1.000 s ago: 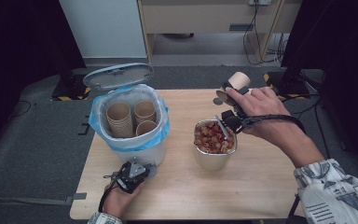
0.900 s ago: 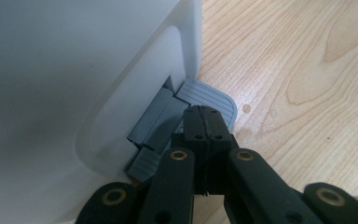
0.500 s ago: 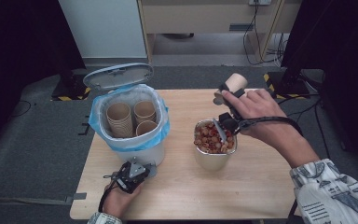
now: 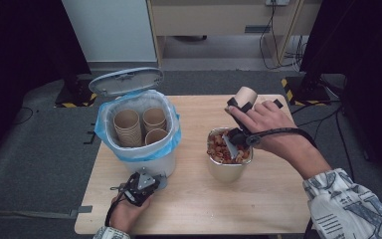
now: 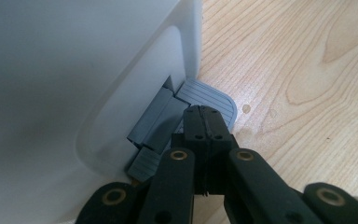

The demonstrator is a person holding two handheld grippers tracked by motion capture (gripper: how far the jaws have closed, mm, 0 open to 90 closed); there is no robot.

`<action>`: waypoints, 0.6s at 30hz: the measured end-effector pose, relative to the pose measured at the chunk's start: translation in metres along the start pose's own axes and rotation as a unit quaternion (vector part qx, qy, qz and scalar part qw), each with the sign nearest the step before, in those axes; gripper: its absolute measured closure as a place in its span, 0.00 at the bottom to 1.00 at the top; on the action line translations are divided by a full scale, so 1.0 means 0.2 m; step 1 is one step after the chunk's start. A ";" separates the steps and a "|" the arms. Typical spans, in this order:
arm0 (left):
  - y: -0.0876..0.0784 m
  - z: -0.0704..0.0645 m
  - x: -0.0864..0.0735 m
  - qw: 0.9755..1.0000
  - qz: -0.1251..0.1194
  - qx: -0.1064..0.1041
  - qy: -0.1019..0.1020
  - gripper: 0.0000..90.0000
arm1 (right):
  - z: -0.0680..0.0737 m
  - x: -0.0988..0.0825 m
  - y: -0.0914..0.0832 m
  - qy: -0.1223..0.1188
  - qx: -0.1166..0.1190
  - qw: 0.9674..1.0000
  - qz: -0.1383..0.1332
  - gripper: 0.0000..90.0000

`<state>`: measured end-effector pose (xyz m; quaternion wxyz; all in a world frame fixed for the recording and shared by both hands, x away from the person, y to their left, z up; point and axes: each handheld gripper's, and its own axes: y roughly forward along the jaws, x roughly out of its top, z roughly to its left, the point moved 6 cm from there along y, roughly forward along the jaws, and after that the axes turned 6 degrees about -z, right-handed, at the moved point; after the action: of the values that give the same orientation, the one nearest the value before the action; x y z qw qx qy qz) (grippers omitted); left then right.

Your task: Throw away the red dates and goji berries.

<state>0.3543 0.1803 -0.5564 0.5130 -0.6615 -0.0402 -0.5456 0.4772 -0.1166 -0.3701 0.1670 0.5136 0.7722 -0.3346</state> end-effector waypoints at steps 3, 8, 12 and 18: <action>0.00 0.00 0.00 1.000 0.000 -0.001 -0.002 1.00 | 0.00 -0.01 0.00 0.007 -0.009 1.000 0.003 0.31; 0.00 0.00 0.00 1.000 0.000 -0.001 -0.002 1.00 | -0.01 -0.01 -0.01 0.009 -0.011 1.000 -0.001 0.31; 0.00 0.00 0.00 1.000 0.000 0.000 0.000 1.00 | -0.02 -0.04 -0.02 0.020 -0.015 1.000 0.003 0.31; 0.00 0.00 0.00 1.000 -0.001 0.000 -0.001 1.00 | -0.03 -0.04 -0.02 0.072 -0.017 0.997 -0.016 0.31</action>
<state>0.3543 0.1804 -0.5565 0.5122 -0.6622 -0.0409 -0.5453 0.4778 -0.1196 -0.3593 0.1145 0.5211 0.7959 -0.2861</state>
